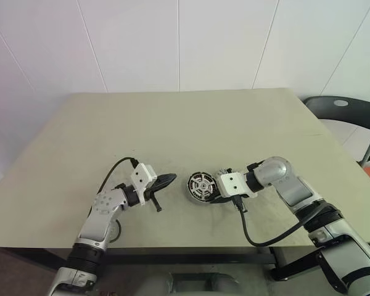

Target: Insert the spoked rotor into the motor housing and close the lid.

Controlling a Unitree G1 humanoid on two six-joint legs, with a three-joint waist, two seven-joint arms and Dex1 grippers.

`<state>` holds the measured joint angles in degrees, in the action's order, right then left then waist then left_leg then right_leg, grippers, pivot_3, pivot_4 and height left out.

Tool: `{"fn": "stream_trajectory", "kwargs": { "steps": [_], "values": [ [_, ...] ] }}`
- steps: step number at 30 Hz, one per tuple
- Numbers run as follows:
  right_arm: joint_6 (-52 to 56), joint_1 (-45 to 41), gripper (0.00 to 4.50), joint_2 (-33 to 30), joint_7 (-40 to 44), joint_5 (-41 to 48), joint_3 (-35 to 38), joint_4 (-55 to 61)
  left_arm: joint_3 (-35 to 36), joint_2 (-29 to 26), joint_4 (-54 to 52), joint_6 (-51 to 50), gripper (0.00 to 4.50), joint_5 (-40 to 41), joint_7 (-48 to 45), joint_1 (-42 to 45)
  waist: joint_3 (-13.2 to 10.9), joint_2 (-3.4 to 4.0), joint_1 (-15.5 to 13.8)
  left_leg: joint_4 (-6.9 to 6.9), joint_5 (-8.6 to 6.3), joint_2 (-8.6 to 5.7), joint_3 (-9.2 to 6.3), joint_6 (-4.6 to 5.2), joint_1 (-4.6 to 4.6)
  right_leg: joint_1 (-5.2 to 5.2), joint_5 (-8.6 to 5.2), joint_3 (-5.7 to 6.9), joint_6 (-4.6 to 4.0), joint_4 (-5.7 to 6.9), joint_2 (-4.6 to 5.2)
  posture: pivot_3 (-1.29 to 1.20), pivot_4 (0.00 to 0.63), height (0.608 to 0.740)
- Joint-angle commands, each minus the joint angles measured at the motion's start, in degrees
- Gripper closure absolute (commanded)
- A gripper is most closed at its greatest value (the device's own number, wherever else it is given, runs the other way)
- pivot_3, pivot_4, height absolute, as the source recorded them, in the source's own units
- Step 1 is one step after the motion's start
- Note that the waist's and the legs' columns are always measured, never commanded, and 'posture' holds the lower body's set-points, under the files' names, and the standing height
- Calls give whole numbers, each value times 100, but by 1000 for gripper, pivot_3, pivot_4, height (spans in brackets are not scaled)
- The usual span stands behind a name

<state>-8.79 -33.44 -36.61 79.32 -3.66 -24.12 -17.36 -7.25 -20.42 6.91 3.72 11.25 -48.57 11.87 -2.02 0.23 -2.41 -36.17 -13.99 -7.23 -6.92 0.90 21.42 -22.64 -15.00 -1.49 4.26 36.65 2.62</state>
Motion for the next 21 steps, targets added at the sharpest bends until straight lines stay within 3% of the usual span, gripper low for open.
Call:
{"fn": "stream_trajectory", "kwargs": {
  "steps": [1,10,16,21],
  "values": [
    [-43,-146,4417,34,-82,-65,43,-76,20,-250,-365,-74,4500,21,-173,20,0,0,5,-2,0,0,0,0,-2,3,-3,0,-5,0,0,0,0,740],
    [-183,-242,4417,239,-254,-90,102,-353,-239,-725,-275,185,4500,-618,-116,16,0,0,12,0,0,5,9,0,-12,4,-5,1,-10,8,3,0,0,740],
    [-29,-277,2518,262,-87,148,170,-331,-246,-572,-273,183,4500,-580,-12,47,0,0,4,-4,1,11,20,0,-15,-7,-6,-1,-10,35,6,0,0,740],
    [498,-323,2518,240,99,715,505,-100,-230,-479,-248,170,4500,-531,15,67,0,0,5,-2,5,10,22,8,-4,-19,3,-2,5,32,7,0,0,740]
  ]
}}
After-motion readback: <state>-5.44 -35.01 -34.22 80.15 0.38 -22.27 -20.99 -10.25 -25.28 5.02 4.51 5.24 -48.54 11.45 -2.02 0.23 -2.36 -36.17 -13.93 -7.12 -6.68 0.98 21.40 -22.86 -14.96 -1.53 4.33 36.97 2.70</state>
